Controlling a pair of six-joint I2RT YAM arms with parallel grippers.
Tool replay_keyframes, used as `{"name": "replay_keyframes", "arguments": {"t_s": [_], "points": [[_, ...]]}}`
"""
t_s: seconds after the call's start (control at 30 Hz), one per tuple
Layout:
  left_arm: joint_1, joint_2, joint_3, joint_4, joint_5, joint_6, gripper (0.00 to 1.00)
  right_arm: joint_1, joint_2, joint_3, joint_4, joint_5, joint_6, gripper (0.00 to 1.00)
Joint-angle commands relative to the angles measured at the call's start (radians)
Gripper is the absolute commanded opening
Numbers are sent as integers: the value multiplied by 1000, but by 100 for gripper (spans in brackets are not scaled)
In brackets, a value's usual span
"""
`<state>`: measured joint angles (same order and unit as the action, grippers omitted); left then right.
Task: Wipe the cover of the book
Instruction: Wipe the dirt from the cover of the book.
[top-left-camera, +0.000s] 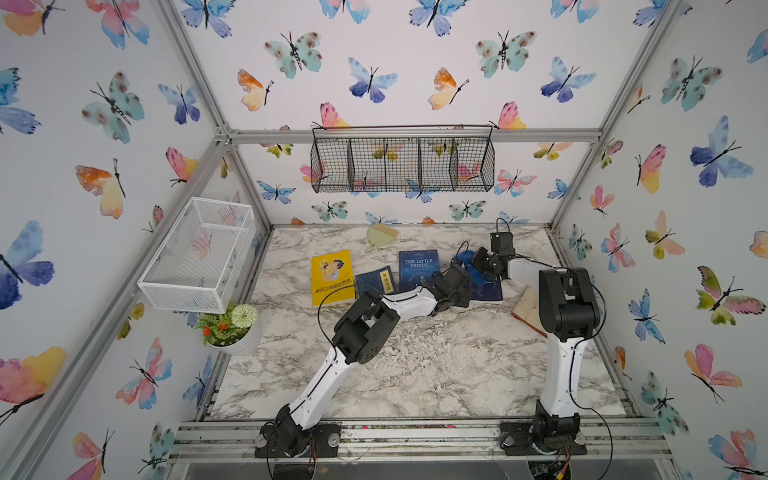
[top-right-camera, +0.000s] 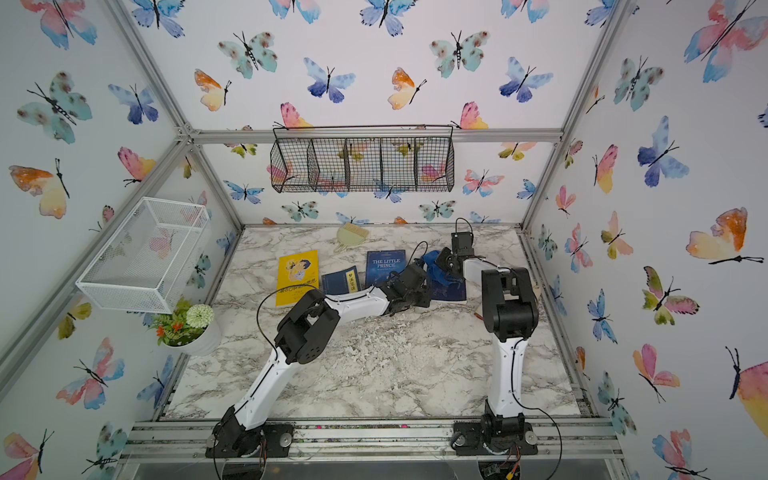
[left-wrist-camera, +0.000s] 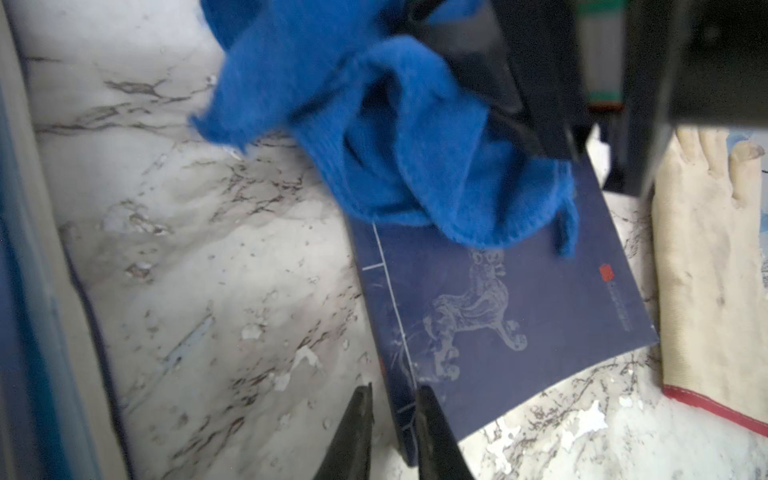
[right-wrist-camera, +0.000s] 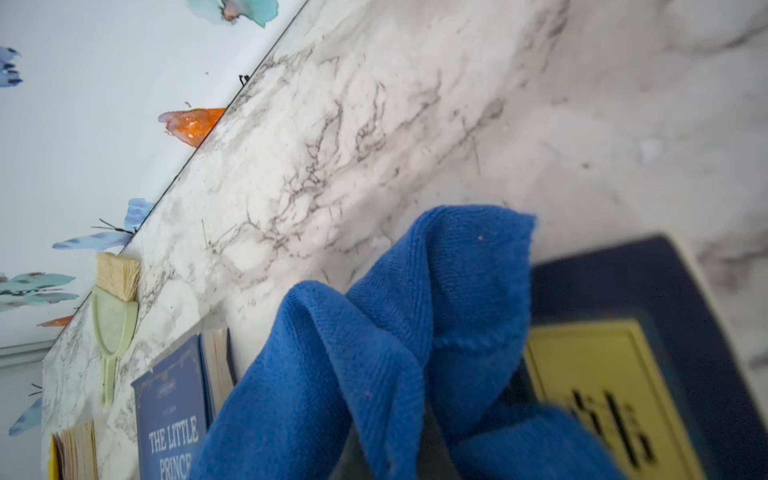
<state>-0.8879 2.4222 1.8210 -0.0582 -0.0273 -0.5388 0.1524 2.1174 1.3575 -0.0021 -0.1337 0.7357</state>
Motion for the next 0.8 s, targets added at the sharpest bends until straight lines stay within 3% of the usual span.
{"name": "replay_keyframes", "arguments": {"t_s": [0.0,0.17,0.37,0.57,0.67,0.77], "points": [[-15,30,-42,-169,23,1,21,4,-35,-183,-122,-16,-20,4],[-14,18,-45,-168,18,2,22,4,-141,-338,-35,-22,-3,4],[-14,12,-57,-167,19,-2,22,1,32,-75,-173,62,-42,4],[-17,14,-66,-166,21,-11,22,-6,189,195,-304,57,-53,4],[-17,14,-66,-167,23,-12,22,-5,160,158,-286,31,-55,4],[-19,9,-66,-163,21,-12,22,-4,63,-18,-207,8,-49,4]]}}
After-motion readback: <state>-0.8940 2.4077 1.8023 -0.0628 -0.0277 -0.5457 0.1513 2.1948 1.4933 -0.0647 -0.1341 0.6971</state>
